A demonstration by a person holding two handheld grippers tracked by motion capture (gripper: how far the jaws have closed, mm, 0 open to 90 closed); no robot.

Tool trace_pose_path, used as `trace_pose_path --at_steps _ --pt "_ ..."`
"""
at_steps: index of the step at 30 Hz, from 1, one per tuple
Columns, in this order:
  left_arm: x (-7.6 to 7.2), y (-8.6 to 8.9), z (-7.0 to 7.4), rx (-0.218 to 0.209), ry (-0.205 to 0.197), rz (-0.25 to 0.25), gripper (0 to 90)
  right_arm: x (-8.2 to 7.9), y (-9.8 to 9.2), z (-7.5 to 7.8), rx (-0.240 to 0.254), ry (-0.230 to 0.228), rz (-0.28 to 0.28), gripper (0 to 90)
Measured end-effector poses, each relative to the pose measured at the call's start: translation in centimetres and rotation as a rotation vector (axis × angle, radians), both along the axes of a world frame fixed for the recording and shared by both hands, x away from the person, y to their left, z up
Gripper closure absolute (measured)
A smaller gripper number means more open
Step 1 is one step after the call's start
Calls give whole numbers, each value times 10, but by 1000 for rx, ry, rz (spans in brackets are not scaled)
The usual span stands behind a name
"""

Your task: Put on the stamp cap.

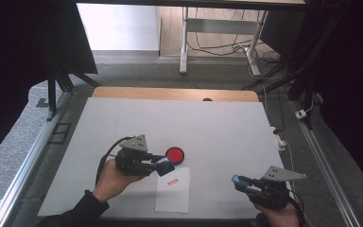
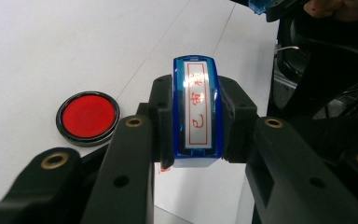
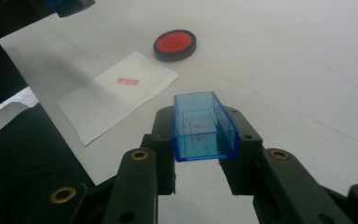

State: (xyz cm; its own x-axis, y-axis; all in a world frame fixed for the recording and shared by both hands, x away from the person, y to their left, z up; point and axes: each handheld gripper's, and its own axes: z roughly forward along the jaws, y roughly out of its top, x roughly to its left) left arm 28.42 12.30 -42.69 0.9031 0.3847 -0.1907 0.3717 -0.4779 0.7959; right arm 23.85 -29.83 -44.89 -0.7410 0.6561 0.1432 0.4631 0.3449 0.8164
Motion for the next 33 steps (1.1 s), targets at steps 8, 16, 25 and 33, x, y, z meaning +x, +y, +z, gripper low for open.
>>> trace_pose_path --at_steps 8,16,25,33 --pt "-1 -1 2 -7 -5 -8 693 3 10 3 29 13 41 686" --pt "0 0 2 -12 1 -23 693 6 31 5 15 5 131 685" --pt "-2 -2 3 2 -17 -53 693 11 56 5 0 -3 237 686" --pt "-2 -1 5 -17 -19 -73 693 18 71 2 30 22 301 686"
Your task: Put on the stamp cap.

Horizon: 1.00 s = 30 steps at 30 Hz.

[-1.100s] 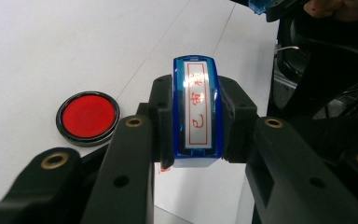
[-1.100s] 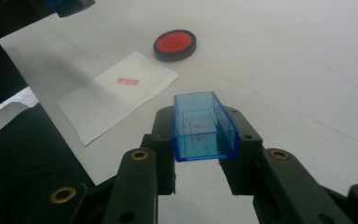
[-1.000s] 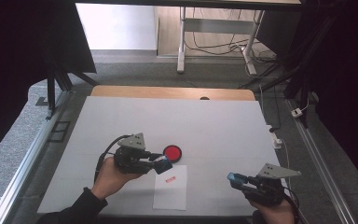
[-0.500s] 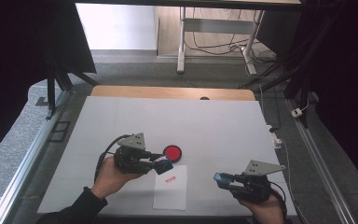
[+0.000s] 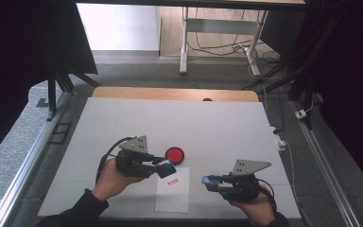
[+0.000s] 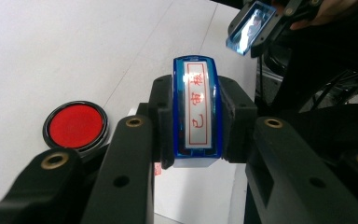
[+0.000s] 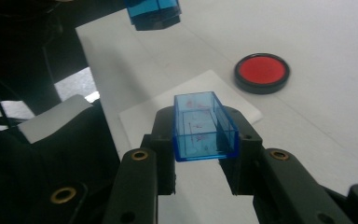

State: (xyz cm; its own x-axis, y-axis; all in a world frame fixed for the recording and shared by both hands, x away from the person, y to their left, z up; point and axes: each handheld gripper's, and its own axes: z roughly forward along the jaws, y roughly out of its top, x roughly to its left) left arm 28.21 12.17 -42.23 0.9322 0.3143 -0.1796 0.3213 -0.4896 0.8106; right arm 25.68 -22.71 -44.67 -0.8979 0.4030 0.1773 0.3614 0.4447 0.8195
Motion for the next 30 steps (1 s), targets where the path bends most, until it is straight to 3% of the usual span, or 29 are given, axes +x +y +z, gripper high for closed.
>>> trace_pose_path --at_steps 6,24,30 --pt "0 0 1 -16 0 -33 693 6 13 -2 13 31 64 687" --pt "-3 1 6 -42 -29 -89 695 21 56 -11 18 26 224 687" --pt "-4 0 6 -49 -58 -122 696 26 68 -13 38 35 280 688"
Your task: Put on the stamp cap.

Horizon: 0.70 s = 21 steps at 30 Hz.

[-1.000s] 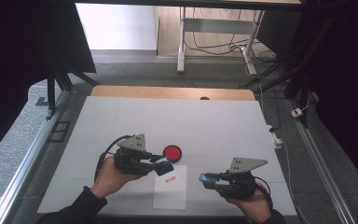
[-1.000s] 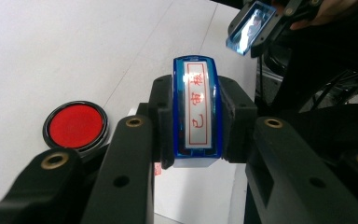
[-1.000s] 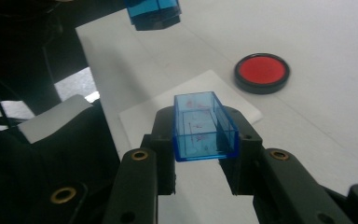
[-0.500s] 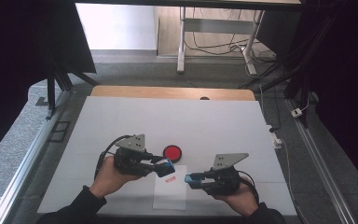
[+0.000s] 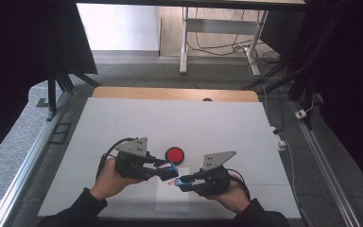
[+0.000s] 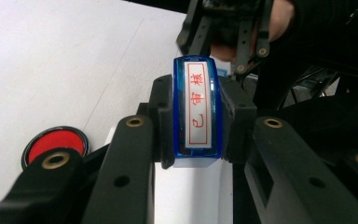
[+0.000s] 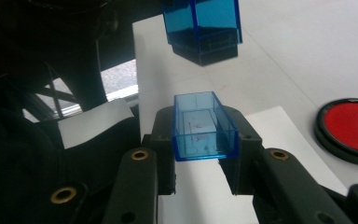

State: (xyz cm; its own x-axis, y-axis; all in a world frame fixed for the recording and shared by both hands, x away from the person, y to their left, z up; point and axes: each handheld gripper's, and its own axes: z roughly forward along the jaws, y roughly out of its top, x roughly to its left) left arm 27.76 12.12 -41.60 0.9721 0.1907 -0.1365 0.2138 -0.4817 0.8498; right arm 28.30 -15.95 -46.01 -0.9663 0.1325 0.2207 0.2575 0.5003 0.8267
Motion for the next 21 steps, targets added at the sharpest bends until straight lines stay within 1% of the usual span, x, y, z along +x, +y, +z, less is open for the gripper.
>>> trace_pose_path --at_steps 5,7,11,16,19,21 --pt "-1 -1 0 -9 -5 -15 696 4 9 -5 17 30 31 688" --pt "-1 -1 0 -6 -16 -24 696 5 12 -5 30 40 47 688" --pt "-2 -2 0 -9 -25 -42 696 7 17 -6 49 36 72 689" --pt "-4 -4 0 -6 -36 -63 696 7 22 -6 52 28 96 689" --pt "-4 -5 -1 -3 -43 -75 696 8 23 -6 58 27 97 689" --pt "-4 -5 -1 -15 -37 -79 696 8 23 -6 62 23 101 689"
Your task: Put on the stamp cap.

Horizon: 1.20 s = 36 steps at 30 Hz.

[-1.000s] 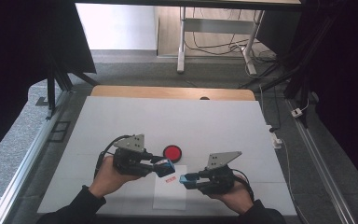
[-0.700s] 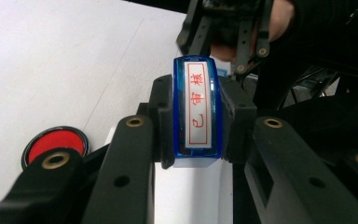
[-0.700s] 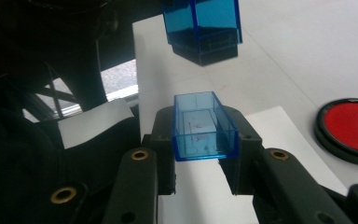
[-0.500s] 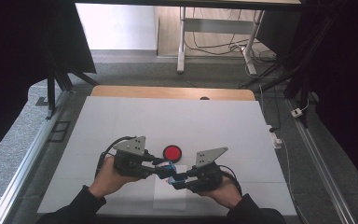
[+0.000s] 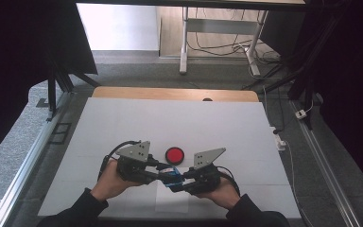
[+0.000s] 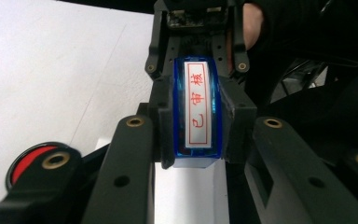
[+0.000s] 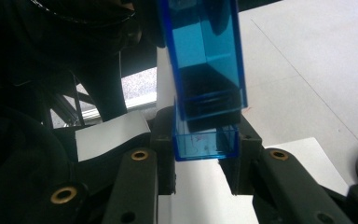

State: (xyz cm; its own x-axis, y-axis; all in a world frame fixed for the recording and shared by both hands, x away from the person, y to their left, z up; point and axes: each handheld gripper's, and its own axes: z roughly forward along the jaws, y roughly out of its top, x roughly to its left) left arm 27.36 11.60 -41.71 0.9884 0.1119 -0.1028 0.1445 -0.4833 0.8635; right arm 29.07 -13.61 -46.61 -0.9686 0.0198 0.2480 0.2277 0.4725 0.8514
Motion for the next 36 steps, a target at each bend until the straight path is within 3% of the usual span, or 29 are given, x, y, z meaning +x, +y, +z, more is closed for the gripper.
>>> trace_pose_path --at_steps 15,25,36 --pt "1 0 -2 0 7 -45 696 -1 2 2 15 -13 33 690" --pt "4 3 -6 -72 57 -54 696 -2 0 5 45 -28 45 692" --pt "6 2 -10 -86 67 -53 695 -1 -1 4 40 -23 43 690"
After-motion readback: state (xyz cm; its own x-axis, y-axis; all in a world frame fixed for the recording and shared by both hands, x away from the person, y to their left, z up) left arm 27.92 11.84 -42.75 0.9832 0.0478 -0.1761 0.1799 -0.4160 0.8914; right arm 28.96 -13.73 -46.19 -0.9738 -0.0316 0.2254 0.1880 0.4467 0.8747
